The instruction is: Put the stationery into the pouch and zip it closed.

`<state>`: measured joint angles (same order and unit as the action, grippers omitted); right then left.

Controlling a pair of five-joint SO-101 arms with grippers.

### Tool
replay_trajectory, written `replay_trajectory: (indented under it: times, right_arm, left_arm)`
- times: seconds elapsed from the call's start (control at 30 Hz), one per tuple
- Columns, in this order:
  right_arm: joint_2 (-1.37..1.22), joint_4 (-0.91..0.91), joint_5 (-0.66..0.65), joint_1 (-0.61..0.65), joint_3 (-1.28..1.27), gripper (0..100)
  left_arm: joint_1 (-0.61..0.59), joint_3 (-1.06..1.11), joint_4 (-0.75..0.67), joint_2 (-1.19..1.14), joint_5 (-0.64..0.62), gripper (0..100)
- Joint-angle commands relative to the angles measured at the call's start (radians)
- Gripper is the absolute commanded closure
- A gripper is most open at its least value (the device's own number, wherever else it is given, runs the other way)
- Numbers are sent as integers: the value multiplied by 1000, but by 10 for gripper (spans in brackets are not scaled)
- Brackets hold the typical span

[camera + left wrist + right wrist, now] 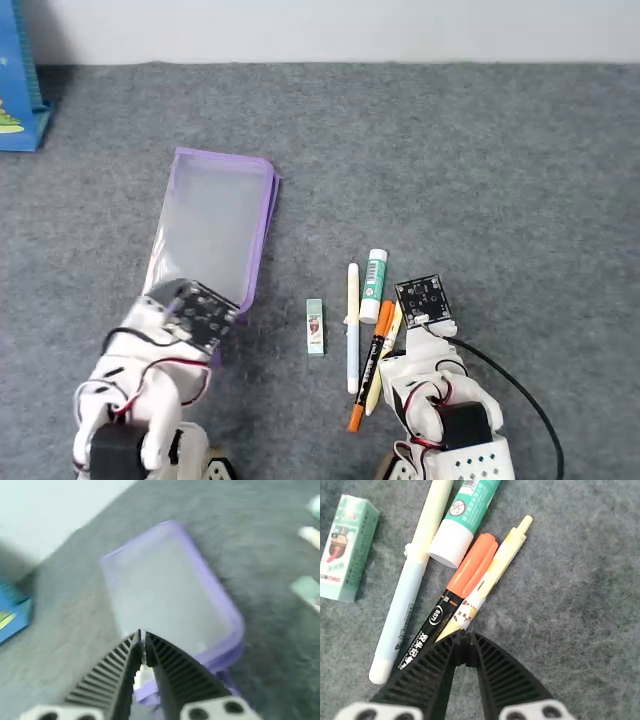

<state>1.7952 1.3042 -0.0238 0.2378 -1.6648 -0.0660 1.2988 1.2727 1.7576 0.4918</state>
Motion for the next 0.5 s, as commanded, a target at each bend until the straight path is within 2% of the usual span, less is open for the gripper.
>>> replay_trajectory:
  times: [0.0, 0.1, 0.27, 0.47]
  right_arm:
    - [19, 4, 2, -1, -18, 983]
    - [19, -2, 2, -4, -17, 983]
    - [19, -15, 6, -7, -17, 985]
    - [19, -18, 6, -8, -17, 987]
  left_arm:
    - [-127, -68, -37, -18, 52, 833]
    - [-235, -67, -40, -20, 84, 786]
    - [-279, -30, -40, -52, 172, 784]
    - [-278, -67, -140, -359, 180, 783]
